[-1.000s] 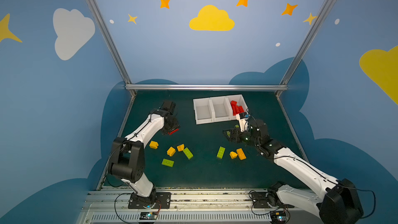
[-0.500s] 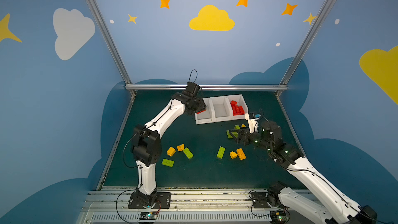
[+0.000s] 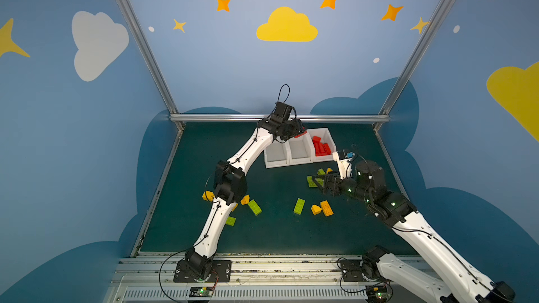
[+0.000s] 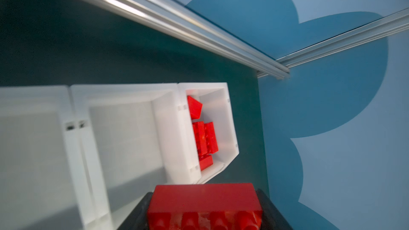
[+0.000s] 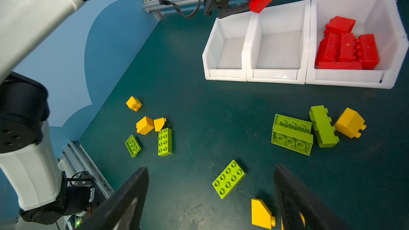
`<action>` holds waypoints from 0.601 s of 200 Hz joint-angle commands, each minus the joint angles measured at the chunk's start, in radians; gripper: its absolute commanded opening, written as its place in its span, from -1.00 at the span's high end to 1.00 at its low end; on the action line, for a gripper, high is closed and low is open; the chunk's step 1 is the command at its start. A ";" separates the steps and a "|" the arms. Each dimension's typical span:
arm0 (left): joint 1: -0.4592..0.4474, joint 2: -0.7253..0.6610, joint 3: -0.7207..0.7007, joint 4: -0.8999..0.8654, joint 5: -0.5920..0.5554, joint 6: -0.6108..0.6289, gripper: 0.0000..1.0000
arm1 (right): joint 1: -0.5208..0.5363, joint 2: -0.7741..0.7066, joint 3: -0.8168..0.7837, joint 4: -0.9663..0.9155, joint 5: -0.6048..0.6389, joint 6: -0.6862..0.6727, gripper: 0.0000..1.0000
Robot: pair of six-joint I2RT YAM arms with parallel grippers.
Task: Sort the legos into containers by color
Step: Place the lego in the container.
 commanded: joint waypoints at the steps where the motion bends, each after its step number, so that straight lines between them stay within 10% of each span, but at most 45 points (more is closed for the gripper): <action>1: -0.012 0.099 0.131 0.047 0.059 -0.008 -0.27 | -0.001 0.009 0.027 -0.005 -0.013 -0.009 -0.72; 120: -0.075 0.315 0.176 0.504 0.090 -0.163 -0.36 | -0.004 0.017 0.011 -0.019 -0.054 -0.006 -0.72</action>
